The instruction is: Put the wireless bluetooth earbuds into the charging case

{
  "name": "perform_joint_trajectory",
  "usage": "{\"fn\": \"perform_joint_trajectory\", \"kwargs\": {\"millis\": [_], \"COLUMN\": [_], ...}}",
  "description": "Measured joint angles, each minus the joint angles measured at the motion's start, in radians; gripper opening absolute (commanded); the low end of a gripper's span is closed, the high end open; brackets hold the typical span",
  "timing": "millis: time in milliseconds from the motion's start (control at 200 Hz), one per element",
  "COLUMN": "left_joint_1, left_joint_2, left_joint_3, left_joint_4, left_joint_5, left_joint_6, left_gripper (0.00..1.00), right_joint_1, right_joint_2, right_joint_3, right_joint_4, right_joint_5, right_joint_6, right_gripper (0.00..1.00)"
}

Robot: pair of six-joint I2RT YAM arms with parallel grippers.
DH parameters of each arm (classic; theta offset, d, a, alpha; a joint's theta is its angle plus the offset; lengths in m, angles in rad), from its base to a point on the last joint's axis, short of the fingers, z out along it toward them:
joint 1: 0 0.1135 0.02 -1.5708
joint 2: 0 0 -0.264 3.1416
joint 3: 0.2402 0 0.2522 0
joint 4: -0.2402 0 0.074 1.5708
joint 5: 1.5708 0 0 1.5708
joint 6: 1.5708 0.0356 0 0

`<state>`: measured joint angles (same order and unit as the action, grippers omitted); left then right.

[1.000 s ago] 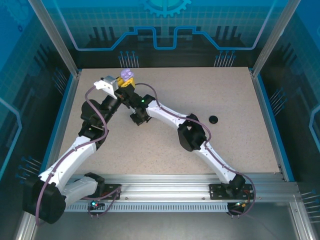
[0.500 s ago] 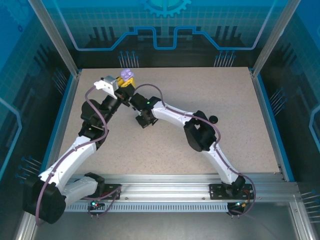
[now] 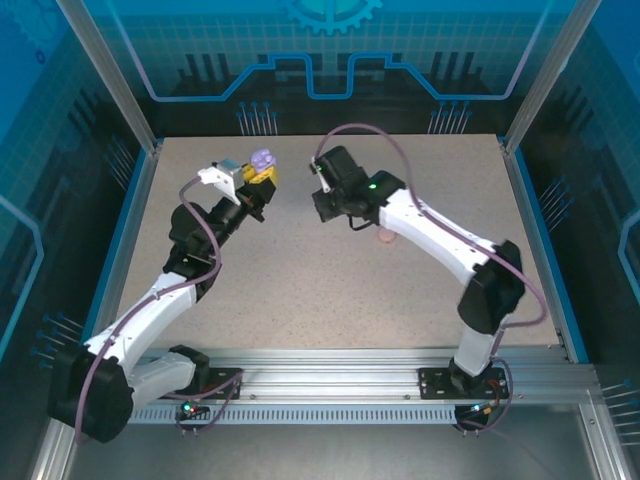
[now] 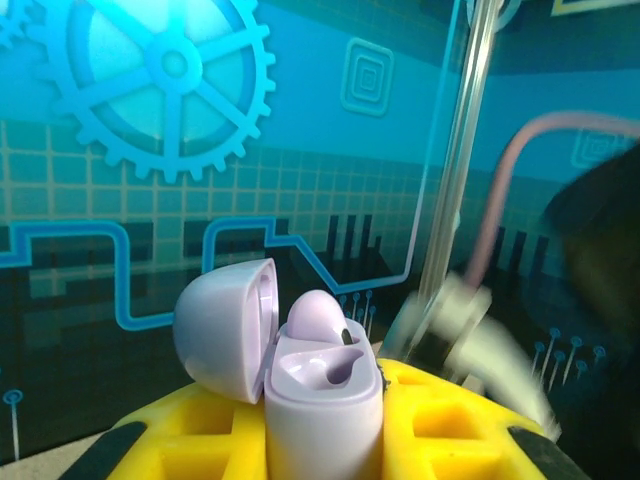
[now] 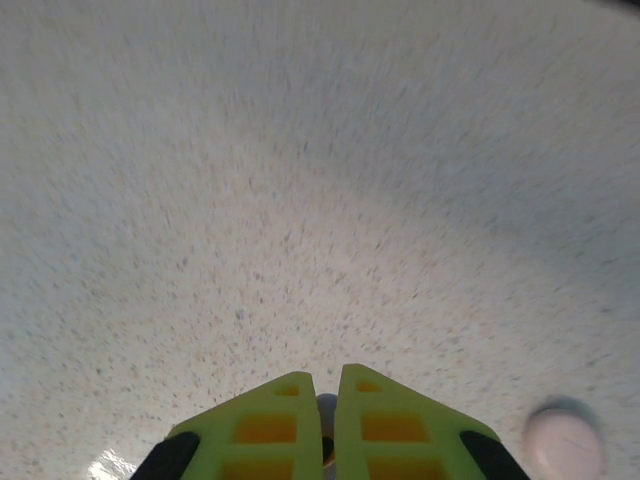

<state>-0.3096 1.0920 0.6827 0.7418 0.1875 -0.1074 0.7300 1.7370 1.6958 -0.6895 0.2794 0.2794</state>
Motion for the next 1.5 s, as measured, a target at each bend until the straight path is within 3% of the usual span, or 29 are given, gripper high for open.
{"fn": "perform_joint_trajectory", "kwargs": {"millis": [265, 615, 955, 1501], "left_joint_1": [-0.051, -0.195, -0.238, -0.245], "left_joint_2": [0.097, 0.195, 0.249, 0.251], "left_joint_3": [-0.031, 0.059, 0.159, 0.173], "left_joint_4": [0.038, 0.042, 0.05, 0.05], "left_joint_5": [0.089, 0.144, 0.151, 0.151], "left_joint_6": [0.013, 0.114, 0.145, 0.144], "left_gripper": [0.0, 0.0, 0.0, 0.0], "right_joint_1": [0.0, 0.03, 0.031, 0.031], "right_joint_2": [-0.242, -0.388, -0.436, -0.45], "right_joint_3": [0.016, -0.072, -0.209, -0.257], "right_joint_4": [0.05, 0.251, 0.382, 0.445], "right_joint_5": [0.021, -0.045, -0.13, -0.157], "right_joint_6": [-0.056, -0.137, -0.187, -0.195], "right_gripper": [0.02, 0.02, 0.02, 0.01]}}
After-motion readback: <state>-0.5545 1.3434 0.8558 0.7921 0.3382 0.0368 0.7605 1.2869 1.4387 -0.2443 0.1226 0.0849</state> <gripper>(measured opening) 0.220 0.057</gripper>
